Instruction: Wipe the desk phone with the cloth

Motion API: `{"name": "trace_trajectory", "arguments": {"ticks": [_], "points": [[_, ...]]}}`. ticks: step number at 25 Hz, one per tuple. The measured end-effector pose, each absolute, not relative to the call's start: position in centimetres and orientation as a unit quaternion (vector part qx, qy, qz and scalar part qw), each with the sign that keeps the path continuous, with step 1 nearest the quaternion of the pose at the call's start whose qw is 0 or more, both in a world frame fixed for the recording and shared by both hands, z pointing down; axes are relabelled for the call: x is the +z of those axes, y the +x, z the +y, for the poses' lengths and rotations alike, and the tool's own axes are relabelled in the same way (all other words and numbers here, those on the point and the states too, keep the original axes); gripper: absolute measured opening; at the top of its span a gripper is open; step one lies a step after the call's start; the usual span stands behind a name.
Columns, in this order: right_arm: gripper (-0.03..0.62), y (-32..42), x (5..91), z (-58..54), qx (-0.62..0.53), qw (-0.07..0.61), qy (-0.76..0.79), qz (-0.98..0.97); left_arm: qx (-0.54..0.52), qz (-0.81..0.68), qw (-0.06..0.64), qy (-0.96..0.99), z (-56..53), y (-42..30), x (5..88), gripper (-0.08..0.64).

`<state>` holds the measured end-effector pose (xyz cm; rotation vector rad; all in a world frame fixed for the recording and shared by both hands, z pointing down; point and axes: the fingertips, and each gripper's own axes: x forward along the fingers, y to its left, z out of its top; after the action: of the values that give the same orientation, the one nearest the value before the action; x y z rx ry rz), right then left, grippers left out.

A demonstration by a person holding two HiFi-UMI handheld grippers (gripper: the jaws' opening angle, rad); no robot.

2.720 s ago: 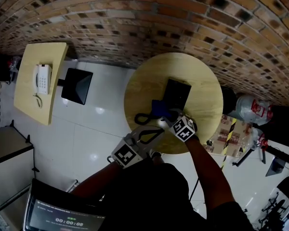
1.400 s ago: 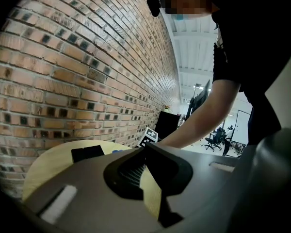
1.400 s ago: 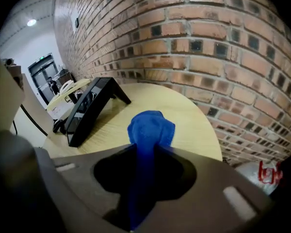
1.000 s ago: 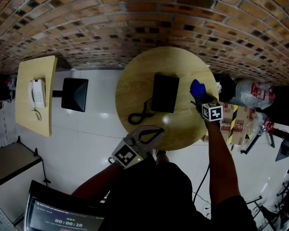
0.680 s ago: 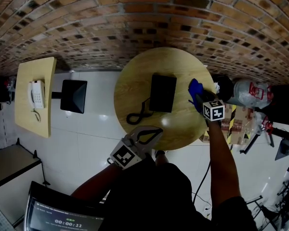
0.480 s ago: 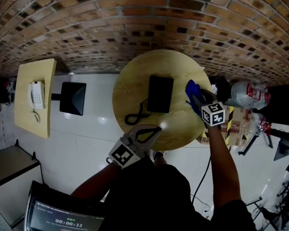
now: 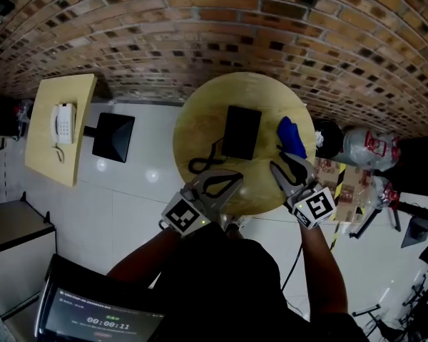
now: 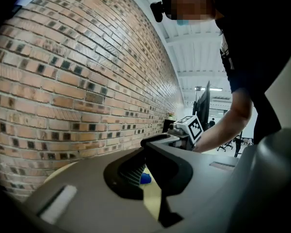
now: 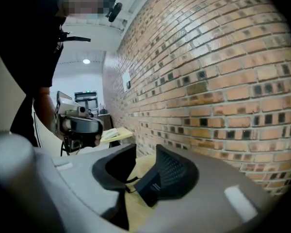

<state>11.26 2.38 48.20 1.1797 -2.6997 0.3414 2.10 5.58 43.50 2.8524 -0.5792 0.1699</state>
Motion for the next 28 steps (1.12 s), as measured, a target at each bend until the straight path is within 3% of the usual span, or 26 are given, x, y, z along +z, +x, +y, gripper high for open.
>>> {"name": "trace_trajectory", "arguments": {"ticks": [4, 9, 28], "points": [[0.056, 9.6, 46.7, 5.5, 0.116, 0.068, 0.379, -0.916, 0.052, -0.197, 0.096, 0.974, 6.7, 2.2, 41.9, -0.008], [0.004, 7.9, 44.2, 8.7, 0.114, 0.046, 0.361, -0.924, 0.045, -0.186, 0.072, 0.979, 8.7, 2.4, 40.1, -0.008], [-0.002, 4.4, 37.1, 13.3, 0.094, 0.027, 0.339, -0.936, 0.033, -0.173, 0.054, 0.983, 12.9, 1.6, 36.5, -0.008]]}}
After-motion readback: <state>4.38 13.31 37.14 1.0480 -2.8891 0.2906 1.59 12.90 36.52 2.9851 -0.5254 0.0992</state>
